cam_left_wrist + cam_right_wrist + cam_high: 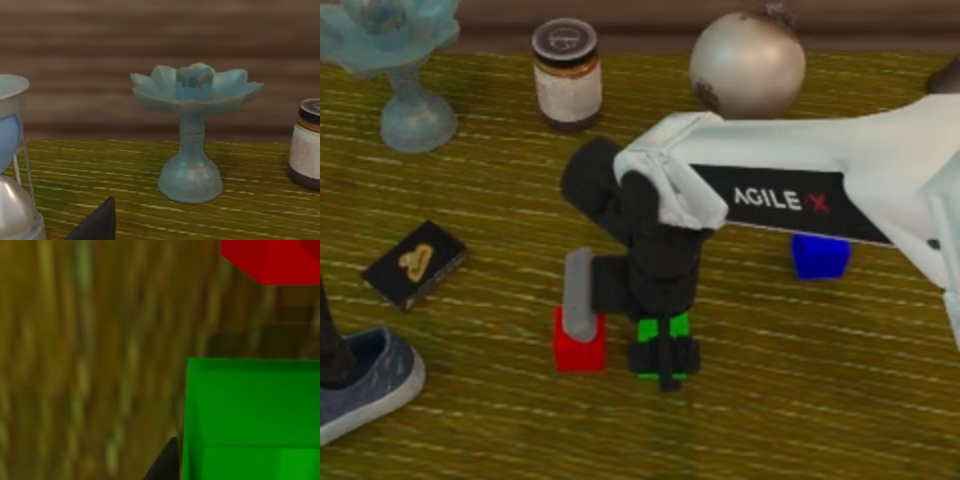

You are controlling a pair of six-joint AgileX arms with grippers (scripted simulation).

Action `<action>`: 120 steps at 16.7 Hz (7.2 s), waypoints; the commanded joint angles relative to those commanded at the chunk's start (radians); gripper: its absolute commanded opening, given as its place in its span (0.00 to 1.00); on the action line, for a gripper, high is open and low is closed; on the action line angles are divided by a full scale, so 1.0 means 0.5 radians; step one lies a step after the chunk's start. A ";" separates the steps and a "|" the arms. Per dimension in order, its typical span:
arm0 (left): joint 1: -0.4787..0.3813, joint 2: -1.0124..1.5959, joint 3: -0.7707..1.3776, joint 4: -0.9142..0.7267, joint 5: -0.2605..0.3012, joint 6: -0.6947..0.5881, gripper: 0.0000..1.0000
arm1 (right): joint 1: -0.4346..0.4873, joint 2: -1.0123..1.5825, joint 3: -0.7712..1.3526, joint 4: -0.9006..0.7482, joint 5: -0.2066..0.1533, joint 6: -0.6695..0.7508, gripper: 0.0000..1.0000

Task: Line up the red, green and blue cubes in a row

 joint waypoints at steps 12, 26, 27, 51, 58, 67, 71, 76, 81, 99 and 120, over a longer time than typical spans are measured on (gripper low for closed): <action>0.000 0.000 0.000 0.000 0.000 0.000 1.00 | -0.001 -0.002 0.007 -0.007 0.000 -0.002 1.00; 0.000 0.000 0.000 0.000 0.000 0.000 1.00 | -0.010 -0.135 0.327 -0.466 -0.001 0.020 1.00; 0.000 0.000 0.000 0.000 0.000 0.000 1.00 | -0.031 -0.133 0.330 -0.465 0.000 0.063 1.00; 0.000 0.000 0.000 0.000 0.000 0.000 1.00 | -0.923 -0.066 0.254 -0.327 0.011 2.075 1.00; 0.000 0.000 0.000 0.000 0.000 0.000 1.00 | -0.923 0.121 -0.034 0.157 0.013 2.078 1.00; 0.000 0.000 0.000 0.000 0.000 0.000 1.00 | -0.923 0.130 -0.046 0.174 0.013 2.078 0.62; 0.000 0.000 0.000 0.000 0.000 0.000 1.00 | -0.923 0.130 -0.046 0.174 0.013 2.078 0.32; 0.000 0.000 0.000 0.000 0.000 0.000 1.00 | -0.923 0.130 -0.046 0.174 0.013 2.078 0.00; 0.000 0.000 0.000 0.000 0.000 0.000 1.00 | -0.923 0.130 -0.046 0.174 0.013 2.078 0.00; 0.000 0.000 0.000 0.000 0.000 0.000 1.00 | -0.893 -0.113 0.213 -0.287 0.022 2.101 0.00; 0.000 0.000 0.000 0.000 0.000 0.000 1.00 | -0.356 -0.547 -0.659 0.155 0.035 2.789 0.00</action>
